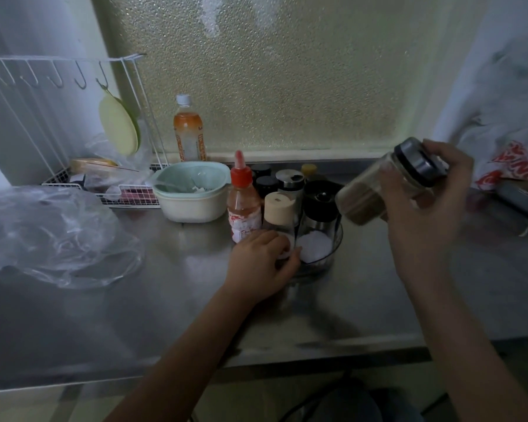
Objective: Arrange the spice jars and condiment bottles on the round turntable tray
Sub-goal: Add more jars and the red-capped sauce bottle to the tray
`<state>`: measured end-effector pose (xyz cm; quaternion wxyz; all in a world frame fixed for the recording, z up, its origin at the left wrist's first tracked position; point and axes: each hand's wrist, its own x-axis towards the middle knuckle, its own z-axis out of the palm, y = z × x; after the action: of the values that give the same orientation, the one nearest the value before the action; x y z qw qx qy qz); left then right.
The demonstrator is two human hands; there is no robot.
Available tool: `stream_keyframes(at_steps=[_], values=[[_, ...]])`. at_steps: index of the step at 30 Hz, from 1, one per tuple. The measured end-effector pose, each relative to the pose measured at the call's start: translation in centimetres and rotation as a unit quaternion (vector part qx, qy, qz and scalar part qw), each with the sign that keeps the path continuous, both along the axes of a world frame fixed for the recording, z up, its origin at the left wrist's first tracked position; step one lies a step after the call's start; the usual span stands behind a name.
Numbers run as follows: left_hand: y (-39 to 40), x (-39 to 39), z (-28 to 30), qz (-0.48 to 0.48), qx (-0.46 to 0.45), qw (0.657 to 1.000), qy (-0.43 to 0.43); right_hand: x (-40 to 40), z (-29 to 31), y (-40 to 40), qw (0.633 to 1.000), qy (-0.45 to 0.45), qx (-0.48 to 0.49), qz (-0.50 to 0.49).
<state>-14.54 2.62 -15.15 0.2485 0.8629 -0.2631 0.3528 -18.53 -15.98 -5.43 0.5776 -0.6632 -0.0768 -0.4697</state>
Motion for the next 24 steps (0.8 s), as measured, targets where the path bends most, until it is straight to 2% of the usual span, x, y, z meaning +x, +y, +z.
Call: stream_keyframes(at_steps=[4,8,10,14,17,24], values=[[-0.5,-0.2,0.0,0.001,0.036,0.998,0.043,-1.3,-0.3,1.2,0.999,0.006,-0.028,0.044],[-0.1,-0.2,0.0,-0.036,0.021,0.996,0.077,-1.8,-1.2,3.1,0.995,0.027,-0.055,0.081],[0.1,-0.4,0.2,-0.035,-0.029,0.996,0.078,-2.0,-1.7,4.2,0.993,0.04,-0.072,0.086],[1.5,-0.6,0.9,0.012,-0.184,0.982,0.043,-1.6,-2.9,6.6,0.987,0.093,-0.083,0.1],[2.1,-0.9,1.0,-0.001,-0.159,0.987,0.021,-0.6,-4.6,8.0,0.98,0.131,-0.119,0.087],[1.9,-0.6,0.3,0.012,-0.098,0.991,0.091,1.2,-5.7,9.6,0.981,0.114,-0.153,0.027]])
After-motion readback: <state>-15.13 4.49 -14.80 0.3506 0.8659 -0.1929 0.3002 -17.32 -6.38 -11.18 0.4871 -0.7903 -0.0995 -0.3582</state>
